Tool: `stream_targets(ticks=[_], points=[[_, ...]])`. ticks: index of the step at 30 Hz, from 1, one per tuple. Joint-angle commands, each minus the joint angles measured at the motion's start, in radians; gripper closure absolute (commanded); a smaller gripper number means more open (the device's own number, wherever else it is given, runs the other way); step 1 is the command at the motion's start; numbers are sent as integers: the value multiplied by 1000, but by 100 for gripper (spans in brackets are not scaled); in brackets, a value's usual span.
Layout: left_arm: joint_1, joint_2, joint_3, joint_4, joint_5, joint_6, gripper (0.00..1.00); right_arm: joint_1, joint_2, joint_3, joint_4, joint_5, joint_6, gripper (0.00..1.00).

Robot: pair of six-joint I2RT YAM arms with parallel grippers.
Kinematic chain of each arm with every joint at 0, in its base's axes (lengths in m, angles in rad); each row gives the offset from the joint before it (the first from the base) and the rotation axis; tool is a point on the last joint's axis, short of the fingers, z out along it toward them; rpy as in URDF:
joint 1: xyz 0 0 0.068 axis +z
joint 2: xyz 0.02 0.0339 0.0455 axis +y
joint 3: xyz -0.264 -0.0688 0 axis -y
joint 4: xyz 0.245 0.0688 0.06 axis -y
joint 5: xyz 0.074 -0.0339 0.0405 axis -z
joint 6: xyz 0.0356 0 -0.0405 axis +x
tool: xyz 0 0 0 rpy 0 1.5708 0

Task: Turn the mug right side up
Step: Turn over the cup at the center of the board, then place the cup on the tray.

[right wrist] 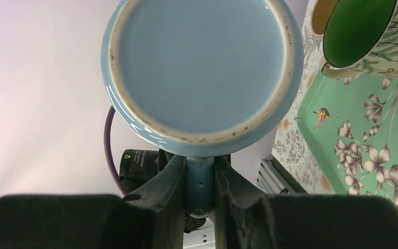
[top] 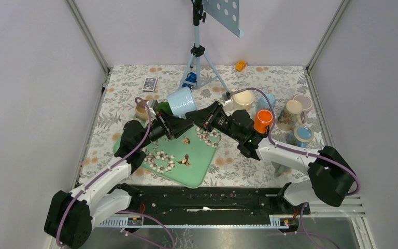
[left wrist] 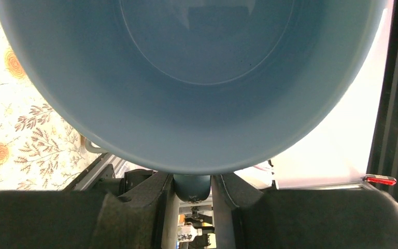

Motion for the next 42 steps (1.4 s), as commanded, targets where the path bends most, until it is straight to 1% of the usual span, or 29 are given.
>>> stream_targets(ticks=[1, 3, 6, 11, 14, 18, 21, 25, 26, 28, 30, 32, 36, 42], points=[[4, -1, 93, -79, -27, 116, 92, 29, -23, -4, 176, -41, -8, 100], [4, -4, 122, -142, -27, 162, 100, 29, -29, -16, 164, -40, -14, 100], [3, 0, 172, -244, -33, 239, 100, 29, -40, -40, 150, -37, -31, 99], [2, 20, 251, -401, -41, 363, 100, 28, -63, -90, 128, -22, -52, 79], [-6, 39, 289, -473, -45, 424, 100, 27, -78, -118, 85, 0, -74, 59], [-22, 64, 327, -546, -73, 484, 100, 26, -81, -169, 78, 29, -86, 37], [-34, 92, 344, -578, -94, 516, 100, 25, -73, -200, 70, 44, -99, 29], [-71, 132, 374, -626, -137, 572, 100, 22, -62, -239, 64, 45, -104, 23], [-84, 143, 387, -646, -147, 590, 100, 22, -67, -246, 47, 49, -110, 20], [-110, 166, 418, -693, -178, 632, 100, 21, -95, -251, -31, 68, -144, 15], [-135, 190, 452, -741, -213, 673, 100, 22, -146, -266, -116, 103, -179, 7], [-161, 213, 479, -787, -255, 717, 100, 19, -207, -282, -234, 137, -217, 1], [-202, 259, 515, -852, -352, 784, 100, 21, -363, -315, -436, 250, -268, 0], [-272, 321, 529, -892, -489, 839, 100, 20, -570, -282, -745, 421, -345, 0]])
